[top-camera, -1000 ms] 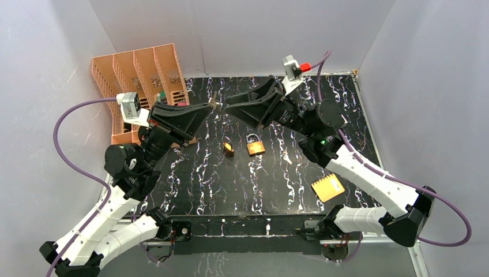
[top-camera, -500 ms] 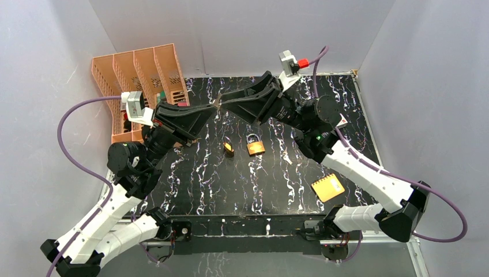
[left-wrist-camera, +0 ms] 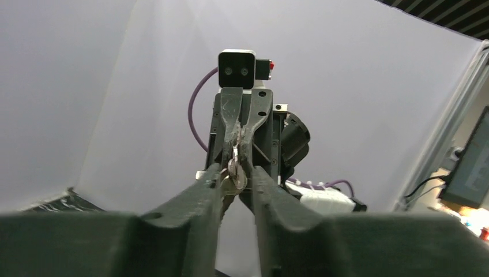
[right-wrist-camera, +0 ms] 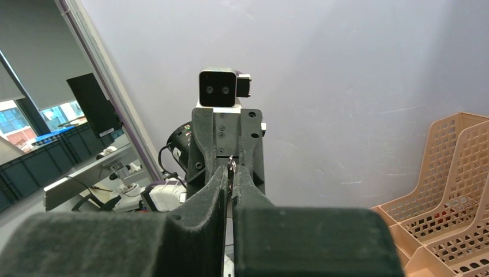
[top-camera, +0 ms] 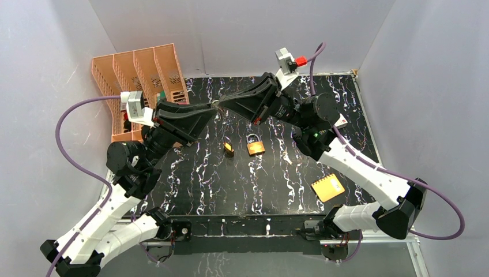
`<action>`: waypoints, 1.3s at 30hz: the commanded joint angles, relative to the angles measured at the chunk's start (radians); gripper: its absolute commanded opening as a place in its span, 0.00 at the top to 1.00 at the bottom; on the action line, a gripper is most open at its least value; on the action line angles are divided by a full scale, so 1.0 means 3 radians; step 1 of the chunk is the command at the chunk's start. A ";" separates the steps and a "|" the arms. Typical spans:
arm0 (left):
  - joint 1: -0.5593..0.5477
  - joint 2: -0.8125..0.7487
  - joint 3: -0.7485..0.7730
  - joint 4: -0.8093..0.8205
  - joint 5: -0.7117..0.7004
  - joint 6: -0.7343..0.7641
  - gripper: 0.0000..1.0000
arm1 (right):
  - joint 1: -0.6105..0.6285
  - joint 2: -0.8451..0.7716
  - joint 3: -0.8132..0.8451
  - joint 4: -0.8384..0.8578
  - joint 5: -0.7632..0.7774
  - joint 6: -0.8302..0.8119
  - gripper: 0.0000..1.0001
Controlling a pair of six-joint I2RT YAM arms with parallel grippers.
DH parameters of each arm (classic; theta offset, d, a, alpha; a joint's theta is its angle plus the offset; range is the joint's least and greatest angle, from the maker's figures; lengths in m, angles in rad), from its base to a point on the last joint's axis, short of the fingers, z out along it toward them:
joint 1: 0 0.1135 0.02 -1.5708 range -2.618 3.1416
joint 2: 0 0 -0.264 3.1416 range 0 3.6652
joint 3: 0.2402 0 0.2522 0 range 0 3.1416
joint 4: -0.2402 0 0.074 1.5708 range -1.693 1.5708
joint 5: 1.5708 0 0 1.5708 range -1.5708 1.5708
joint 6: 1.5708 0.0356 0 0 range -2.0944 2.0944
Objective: Unlock with the key
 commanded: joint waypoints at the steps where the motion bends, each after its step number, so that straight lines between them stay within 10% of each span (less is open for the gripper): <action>1: -0.0001 -0.0041 0.0137 -0.0177 0.0005 0.0183 0.60 | 0.0028 -0.0102 0.0179 -0.0105 0.0005 -0.0204 1.00; 6: -0.0001 -0.0309 0.0186 -0.0744 -0.0268 0.0514 0.27 | 0.0028 -0.0309 0.0336 -0.0866 0.0114 -0.0879 1.00; 12: -0.0002 -0.0358 0.0609 -0.1365 -0.0499 0.1115 0.22 | 0.0028 -0.0354 0.0870 -0.2295 0.0040 -0.1838 1.00; 23: -0.0004 0.0515 0.1674 -0.2087 0.1206 0.1401 0.42 | 0.0024 -0.0389 0.1323 -0.3577 -0.0374 -0.2521 1.00; 28: -0.0004 0.0620 0.1617 -0.1838 0.1502 0.1195 0.62 | 0.0026 -0.0423 0.1320 -0.3709 -0.0473 -0.2553 1.00; 39: -0.0010 0.0729 0.1524 -0.1702 0.1905 0.1011 0.70 | 0.0028 -0.0465 0.1306 -0.3667 -0.0501 -0.2543 1.00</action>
